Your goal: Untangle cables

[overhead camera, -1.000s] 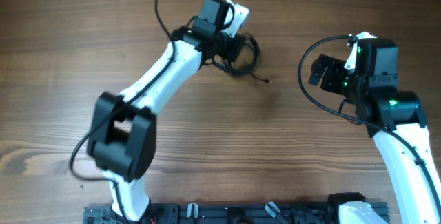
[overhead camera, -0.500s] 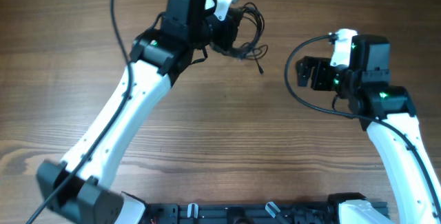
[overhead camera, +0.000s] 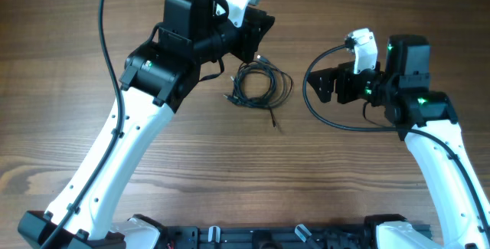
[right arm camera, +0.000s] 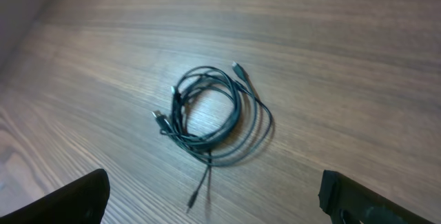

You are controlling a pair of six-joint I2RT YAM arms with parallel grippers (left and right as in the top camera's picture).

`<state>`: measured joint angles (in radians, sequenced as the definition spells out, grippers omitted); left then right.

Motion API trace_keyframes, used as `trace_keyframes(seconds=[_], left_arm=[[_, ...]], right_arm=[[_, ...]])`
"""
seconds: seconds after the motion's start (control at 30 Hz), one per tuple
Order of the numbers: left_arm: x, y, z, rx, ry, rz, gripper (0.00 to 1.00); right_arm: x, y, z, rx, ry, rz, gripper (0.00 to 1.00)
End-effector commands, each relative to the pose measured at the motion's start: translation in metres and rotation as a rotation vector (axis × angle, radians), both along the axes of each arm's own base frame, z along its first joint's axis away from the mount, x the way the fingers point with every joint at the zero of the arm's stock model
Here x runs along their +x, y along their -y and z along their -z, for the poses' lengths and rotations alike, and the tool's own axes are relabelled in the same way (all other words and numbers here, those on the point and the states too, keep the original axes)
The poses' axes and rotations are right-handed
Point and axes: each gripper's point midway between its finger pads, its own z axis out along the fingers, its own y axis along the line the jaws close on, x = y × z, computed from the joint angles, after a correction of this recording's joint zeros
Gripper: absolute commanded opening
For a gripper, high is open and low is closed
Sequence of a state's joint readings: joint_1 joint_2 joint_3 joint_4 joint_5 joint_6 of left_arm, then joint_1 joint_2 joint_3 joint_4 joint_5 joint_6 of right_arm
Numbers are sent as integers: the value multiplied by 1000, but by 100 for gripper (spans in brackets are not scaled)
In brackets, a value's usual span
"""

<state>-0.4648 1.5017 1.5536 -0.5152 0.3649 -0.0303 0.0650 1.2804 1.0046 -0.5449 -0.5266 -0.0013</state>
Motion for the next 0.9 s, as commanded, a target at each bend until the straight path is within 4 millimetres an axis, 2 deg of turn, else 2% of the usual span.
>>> trace_keyframes(seconds=[0.0,0.07,0.3,0.47,0.57,0.63,0.87], left_arm=[[18,-26,-3,68,38,-169,43],[27,-41,9,111,13,-230,46],[48,-73,62,193,-135,-304,47],[60,-72,104,242,-221,-301,49],[68,-70,135,275,-280,-297,51],[72,-68,166,307,-339,-292,53],[77,-66,226,367,-447,-282,62]], right_arm=[[4,12,18,-37,-73,94,100],[7,18,29,-55,-111,138,100],[13,22,71,-93,-242,207,100],[15,31,92,-197,-288,337,99],[15,31,93,-217,-291,380,100],[13,33,94,-225,-296,384,100],[8,51,99,-300,-318,460,100]])
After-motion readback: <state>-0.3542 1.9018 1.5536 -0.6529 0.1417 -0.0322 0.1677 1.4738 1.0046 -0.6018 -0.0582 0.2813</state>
